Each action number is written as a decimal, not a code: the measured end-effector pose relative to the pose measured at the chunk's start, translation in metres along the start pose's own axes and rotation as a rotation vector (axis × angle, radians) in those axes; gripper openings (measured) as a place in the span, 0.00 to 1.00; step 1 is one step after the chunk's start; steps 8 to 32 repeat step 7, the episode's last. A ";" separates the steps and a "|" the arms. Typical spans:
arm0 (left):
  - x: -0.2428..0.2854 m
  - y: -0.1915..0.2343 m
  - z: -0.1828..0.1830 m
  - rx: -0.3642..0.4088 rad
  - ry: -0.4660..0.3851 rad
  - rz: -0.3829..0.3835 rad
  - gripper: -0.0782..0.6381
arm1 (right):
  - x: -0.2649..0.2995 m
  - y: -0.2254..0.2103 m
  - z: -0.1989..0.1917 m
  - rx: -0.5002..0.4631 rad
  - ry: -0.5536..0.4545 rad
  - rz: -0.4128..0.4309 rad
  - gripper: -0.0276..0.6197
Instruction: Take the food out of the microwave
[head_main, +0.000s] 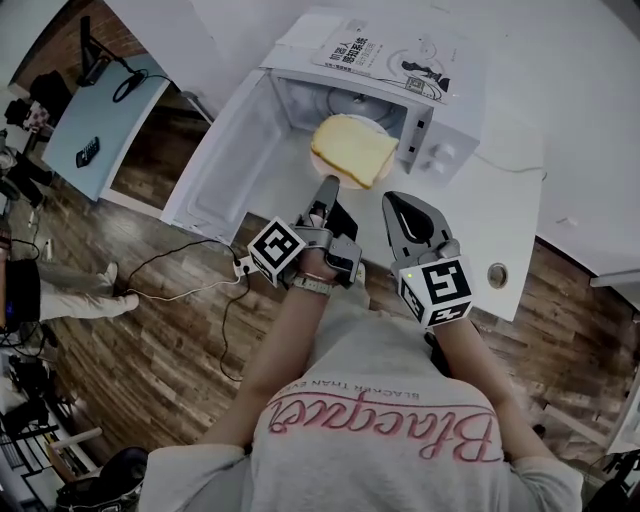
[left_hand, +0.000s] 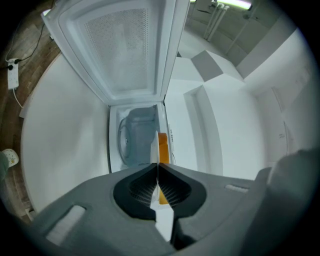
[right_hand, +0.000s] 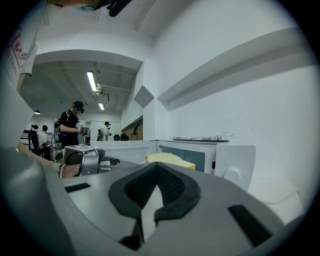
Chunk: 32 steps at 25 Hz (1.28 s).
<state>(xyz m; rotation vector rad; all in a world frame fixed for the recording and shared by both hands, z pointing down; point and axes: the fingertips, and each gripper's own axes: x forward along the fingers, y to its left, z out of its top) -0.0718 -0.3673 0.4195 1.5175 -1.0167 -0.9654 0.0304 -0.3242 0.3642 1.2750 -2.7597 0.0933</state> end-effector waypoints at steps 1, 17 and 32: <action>0.000 -0.001 -0.001 0.000 0.004 0.000 0.12 | 0.000 0.001 0.000 -0.001 -0.001 0.003 0.06; -0.004 -0.005 -0.002 -0.018 0.003 -0.012 0.13 | 0.001 0.003 0.004 -0.017 -0.007 0.012 0.06; -0.004 -0.005 -0.002 -0.018 0.003 -0.012 0.13 | 0.001 0.003 0.004 -0.017 -0.007 0.012 0.06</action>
